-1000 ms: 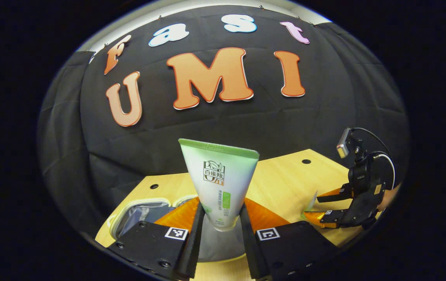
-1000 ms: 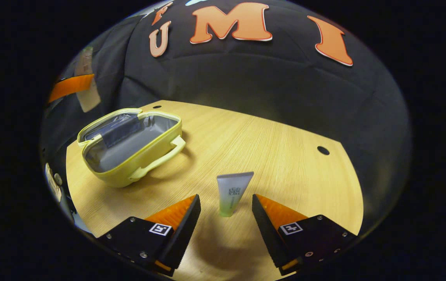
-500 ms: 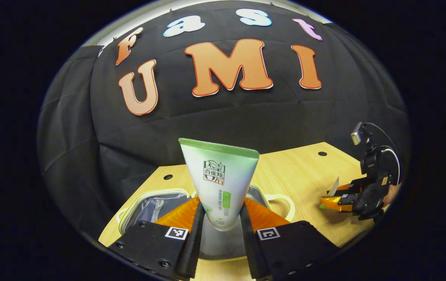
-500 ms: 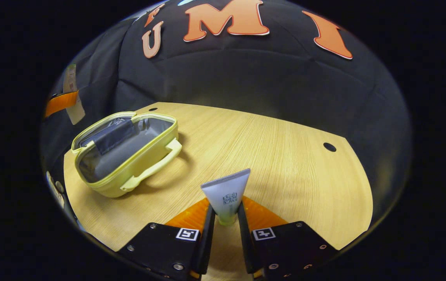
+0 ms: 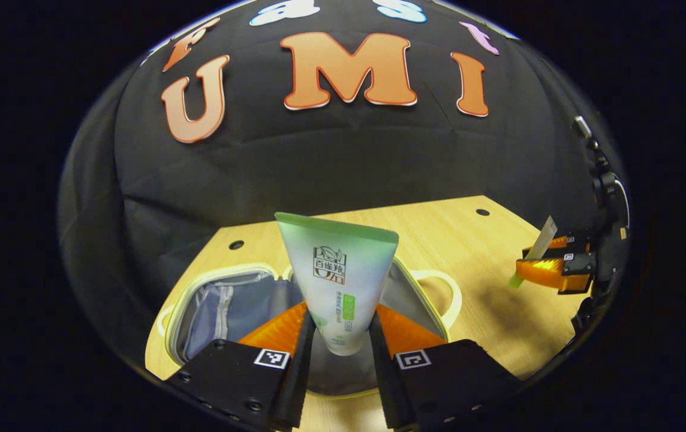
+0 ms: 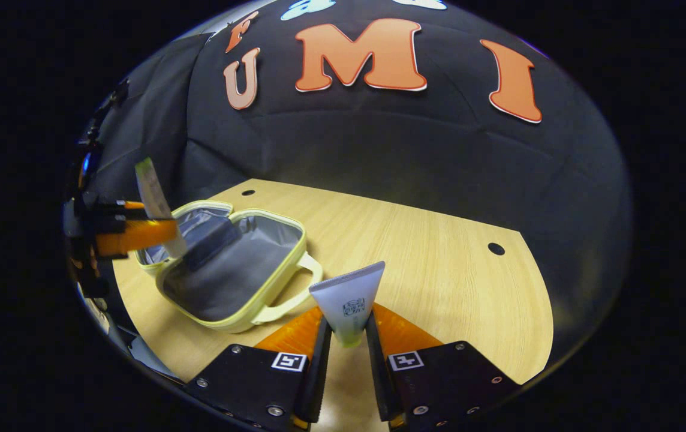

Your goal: First open the suitcase, pack the skin care products into it, and then close the suitcase.

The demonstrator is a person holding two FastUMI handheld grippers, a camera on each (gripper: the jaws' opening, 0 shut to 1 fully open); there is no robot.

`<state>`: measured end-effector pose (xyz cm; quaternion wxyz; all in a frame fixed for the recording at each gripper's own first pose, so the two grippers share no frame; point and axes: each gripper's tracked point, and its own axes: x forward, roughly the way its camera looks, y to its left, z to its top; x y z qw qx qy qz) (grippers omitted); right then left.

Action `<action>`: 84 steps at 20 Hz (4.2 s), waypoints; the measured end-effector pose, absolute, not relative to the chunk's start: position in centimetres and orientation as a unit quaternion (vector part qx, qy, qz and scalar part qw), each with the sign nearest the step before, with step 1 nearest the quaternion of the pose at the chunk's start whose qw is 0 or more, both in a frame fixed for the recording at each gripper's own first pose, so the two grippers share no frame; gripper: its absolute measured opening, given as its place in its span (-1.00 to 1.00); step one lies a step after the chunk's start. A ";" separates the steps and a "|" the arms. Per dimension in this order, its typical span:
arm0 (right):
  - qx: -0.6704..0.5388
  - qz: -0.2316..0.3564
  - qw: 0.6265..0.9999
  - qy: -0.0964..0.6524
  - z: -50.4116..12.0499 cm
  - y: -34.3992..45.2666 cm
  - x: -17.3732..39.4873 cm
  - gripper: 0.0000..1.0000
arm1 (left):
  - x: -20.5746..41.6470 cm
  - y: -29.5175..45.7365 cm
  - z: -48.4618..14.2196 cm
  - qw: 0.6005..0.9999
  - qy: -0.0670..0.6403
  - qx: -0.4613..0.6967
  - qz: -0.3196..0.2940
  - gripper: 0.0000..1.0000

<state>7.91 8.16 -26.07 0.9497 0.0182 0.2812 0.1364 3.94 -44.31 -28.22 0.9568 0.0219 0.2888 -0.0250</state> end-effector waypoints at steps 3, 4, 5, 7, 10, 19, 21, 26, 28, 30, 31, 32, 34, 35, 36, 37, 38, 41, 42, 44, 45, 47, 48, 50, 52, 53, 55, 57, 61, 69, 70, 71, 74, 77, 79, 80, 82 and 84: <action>0.023 0.141 0.949 0.281 -24.7 10.3 7.5 -0.29 | 4.1 -43.7 -31.5 0.941 0.337 0.004 -0.041 0.00; 0.022 0.143 0.949 0.281 -24.3 11.2 7.3 -0.28 | 4.3 -43.6 -32.5 0.936 0.349 -0.001 -0.047 0.00; 0.021 0.144 0.949 0.281 -24.2 11.9 7.3 -0.28 | 4.5 -43.6 -33.4 0.931 0.361 -0.004 -0.054 -0.01; 0.020 0.149 0.946 0.286 -23.8 13.4 7.1 -0.29 | 4.6 -43.5 -35.2 0.920 0.388 -0.005 -0.065 -0.01; 0.022 0.156 0.944 0.290 -23.4 15.8 7.0 -0.28 | 4.4 -43.5 -37.6 0.895 0.438 -0.008 -0.080 0.00; 0.026 0.142 0.939 0.311 -23.9 18.9 7.2 -0.28 | 6.1 -42.4 -41.0 0.870 0.487 -0.013 -0.068 0.02; 0.032 0.141 0.936 0.320 -24.3 19.5 7.8 -0.28 | 6.2 -42.6 -41.8 0.865 0.497 -0.020 -0.071 0.05; 0.035 0.137 0.931 0.336 -25.4 20.5 8.4 -0.28 | 6.8 -42.6 -40.7 0.878 0.469 -0.041 -0.085 0.12; 0.037 0.140 0.928 0.343 -25.7 21.1 8.8 -0.29 | 6.5 -42.4 -39.2 0.885 0.451 -0.073 -0.093 0.18; 0.032 0.146 0.924 0.351 -26.2 21.8 8.9 -0.28 | 6.8 -40.8 -36.9 0.901 0.418 -0.085 -0.083 0.29; 0.029 0.150 0.922 0.355 -26.4 22.3 9.0 -0.28 | 6.7 -40.1 -35.9 0.907 0.404 -0.091 -0.081 0.36; 0.029 0.152 0.920 0.360 -26.7 22.8 9.0 -0.29 | 6.7 -39.2 -34.5 0.913 0.388 -0.096 -0.078 0.58; 0.032 0.157 0.915 0.370 -27.6 23.7 9.4 -0.28 | 6.9 -36.4 -31.8 0.927 0.357 -0.098 -0.058 0.92; 0.032 0.161 0.911 0.378 -28.0 24.4 9.4 -0.28 | 6.9 -34.8 -30.5 0.934 0.342 -0.097 -0.046 0.92; 0.032 0.163 0.908 0.385 -28.5 25.1 9.5 -0.28 | 6.6 -33.1 -29.2 0.938 0.332 -0.096 -0.036 0.91; 0.028 0.162 0.906 0.390 -28.8 25.5 9.6 -0.28 | 5.7 -31.1 -28.0 0.941 0.325 -0.094 -0.022 0.92; 0.026 0.163 0.903 0.397 -29.3 25.9 9.8 -0.28 | 5.2 -29.4 -27.0 0.942 0.321 -0.092 -0.010 0.92; 0.011 0.150 0.896 0.418 -30.9 26.6 9.8 -0.28 | 3.3 -23.9 -24.5 0.943 0.316 -0.091 0.038 0.94; 0.007 0.147 0.893 0.424 -31.3 26.9 9.9 -0.28 | 2.5 -22.0 -24.1 0.942 0.318 -0.094 0.057 0.94; 0.007 0.142 0.888 0.438 -32.4 27.7 10.1 -0.28 | 1.0 -18.8 -23.8 0.937 0.320 -0.107 0.094 0.94; 0.008 0.139 0.885 0.444 -32.7 27.6 10.1 -0.28 | 0.0 -17.0 -24.0 0.934 0.320 -0.116 0.110 0.94; 0.008 0.132 0.881 0.453 -33.2 27.6 10.0 -0.24 | -1.8 -13.7 -25.0 0.925 0.325 -0.141 0.138 0.94; 0.010 0.127 0.882 0.453 -33.2 27.5 10.3 -0.24 | -2.2 -12.6 -25.3 0.920 0.325 -0.157 0.150 0.94; 0.015 0.118 0.885 0.449 -33.2 27.5 10.8 -0.18 | -2.5 -10.4 -27.2 0.910 0.327 -0.186 0.172 0.94; 0.020 0.111 0.889 0.443 -32.8 27.1 11.2 -0.05 | -2.8 -8.5 -28.6 0.900 0.326 -0.221 0.188 0.94; 0.021 0.107 0.893 0.437 -32.3 26.7 11.3 -0.09 | -3.0 -8.0 -29.0 0.894 0.327 -0.239 0.190 0.93; 0.026 0.103 0.900 0.422 -31.2 26.0 11.5 0.07 | -2.8 -7.2 -29.9 0.884 0.328 -0.271 0.195 0.92; 0.033 0.098 0.909 0.405 -29.9 25.1 11.7 0.22 | -2.5 -6.5 -30.8 0.875 0.331 -0.294 0.198 0.92; 0.051 0.092 0.923 0.369 -27.0 23.6 11.6 0.36 | -1.4 -7.4 -34.3 0.852 0.366 -0.328 0.181 0.75; 0.052 0.057 0.954 0.290 -20.7 18.6 11.0 0.39 | 0.4 -7.9 -36.1 0.849 0.389 -0.322 0.153 -0.67; 0.048 0.054 0.957 0.281 -20.1 18.1 10.9 0.39 | 0.6 -8.3 -35.2 0.856 0.384 -0.314 0.144 -0.76; 0.043 0.050 0.960 0.271 -19.4 17.4 10.9 0.39 | 0.7 -8.3 -34.3 0.867 0.375 -0.300 0.137 -0.77; 0.028 0.041 0.968 0.245 -17.9 16.0 10.9 0.39 | 0.7 -8.0 -30.3 0.893 0.345 -0.260 0.129 -0.96; 0.015 0.042 0.972 0.230 -16.8 15.4 10.8 0.39 | 2.0 -9.3 -25.8 0.919 0.309 -0.222 0.102 -0.91; 0.005 0.045 0.974 0.224 -16.7 15.2 10.7 0.39 | 2.5 -10.2 -22.2 0.931 0.281 -0.215 0.085 -0.91; 0.001 0.048 0.974 0.219 -16.4 15.3 10.7 0.39 | 2.8 -10.8 -20.4 0.936 0.268 -0.214 0.078 -0.95; -0.006 0.056 0.976 0.210 -15.9 15.6 10.5 0.39 | 3.4 -12.4 -17.5 0.945 0.244 -0.210 0.059 -0.95; -0.007 0.062 0.978 0.200 -15.2 15.7 10.5 0.39 | 3.5 -14.2 -14.6 0.955 0.224 -0.193 0.040 -0.94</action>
